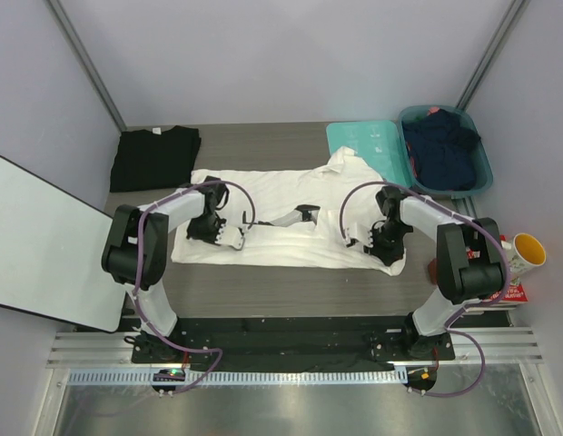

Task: Fold and stack the t-shirts
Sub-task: Fold the tshirt

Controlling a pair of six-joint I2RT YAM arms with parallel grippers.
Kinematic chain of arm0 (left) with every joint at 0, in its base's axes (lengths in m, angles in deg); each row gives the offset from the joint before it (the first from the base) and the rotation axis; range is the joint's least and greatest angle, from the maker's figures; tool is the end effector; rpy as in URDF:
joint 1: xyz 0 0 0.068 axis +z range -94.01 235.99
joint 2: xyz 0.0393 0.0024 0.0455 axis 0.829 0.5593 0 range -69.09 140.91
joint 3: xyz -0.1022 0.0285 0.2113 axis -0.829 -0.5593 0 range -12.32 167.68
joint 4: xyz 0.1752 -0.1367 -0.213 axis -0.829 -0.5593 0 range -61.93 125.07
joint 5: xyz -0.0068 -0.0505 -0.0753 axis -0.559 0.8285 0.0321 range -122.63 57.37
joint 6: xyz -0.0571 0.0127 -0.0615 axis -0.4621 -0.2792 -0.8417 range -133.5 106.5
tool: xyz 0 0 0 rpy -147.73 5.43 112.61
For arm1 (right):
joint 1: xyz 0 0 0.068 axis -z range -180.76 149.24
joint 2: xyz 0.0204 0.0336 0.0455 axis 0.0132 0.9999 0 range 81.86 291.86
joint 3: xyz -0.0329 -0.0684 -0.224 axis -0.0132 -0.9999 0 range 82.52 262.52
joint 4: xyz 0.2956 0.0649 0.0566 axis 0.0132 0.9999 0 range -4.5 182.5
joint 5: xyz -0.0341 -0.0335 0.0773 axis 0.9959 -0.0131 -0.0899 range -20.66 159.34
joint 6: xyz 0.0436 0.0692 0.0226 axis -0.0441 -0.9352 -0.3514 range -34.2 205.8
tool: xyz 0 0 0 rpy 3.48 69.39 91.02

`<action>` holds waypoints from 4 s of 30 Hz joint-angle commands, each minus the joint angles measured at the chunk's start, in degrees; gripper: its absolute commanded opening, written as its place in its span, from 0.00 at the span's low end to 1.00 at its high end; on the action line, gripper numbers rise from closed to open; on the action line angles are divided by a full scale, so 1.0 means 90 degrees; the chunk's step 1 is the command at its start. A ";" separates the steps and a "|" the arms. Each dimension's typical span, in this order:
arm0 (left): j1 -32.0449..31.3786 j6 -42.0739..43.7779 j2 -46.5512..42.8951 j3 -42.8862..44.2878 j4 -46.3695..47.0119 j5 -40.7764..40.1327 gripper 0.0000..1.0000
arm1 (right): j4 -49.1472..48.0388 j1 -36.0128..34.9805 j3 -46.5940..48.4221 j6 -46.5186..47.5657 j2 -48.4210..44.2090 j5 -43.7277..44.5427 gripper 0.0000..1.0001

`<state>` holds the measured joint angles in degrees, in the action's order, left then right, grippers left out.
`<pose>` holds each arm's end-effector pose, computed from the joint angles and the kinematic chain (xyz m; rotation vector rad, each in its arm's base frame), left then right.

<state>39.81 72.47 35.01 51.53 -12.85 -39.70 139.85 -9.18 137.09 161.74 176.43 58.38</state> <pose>0.3319 -0.0867 0.0408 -2.4035 -1.9447 -0.1850 0.2854 0.0564 0.0492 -2.0617 2.2919 0.3110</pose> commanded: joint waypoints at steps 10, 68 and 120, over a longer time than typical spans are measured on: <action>0.0246 0.0164 0.0133 -0.0278 0.0188 0.0287 0.00 | -0.0453 0.0214 -0.0360 0.0771 -0.0136 0.1061 0.01; 0.0314 0.0047 0.0036 -0.0493 0.1096 0.0337 0.00 | -0.5052 0.0282 0.1369 -0.1182 0.1749 0.1618 0.01; -0.0057 0.0594 -0.2729 -0.2974 0.1711 0.1147 0.99 | -0.2552 -0.1095 -0.1277 0.0166 -0.1191 0.0261 0.58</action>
<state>39.46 78.85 6.85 24.91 -3.06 -31.64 122.93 -18.49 125.96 164.32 164.32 59.69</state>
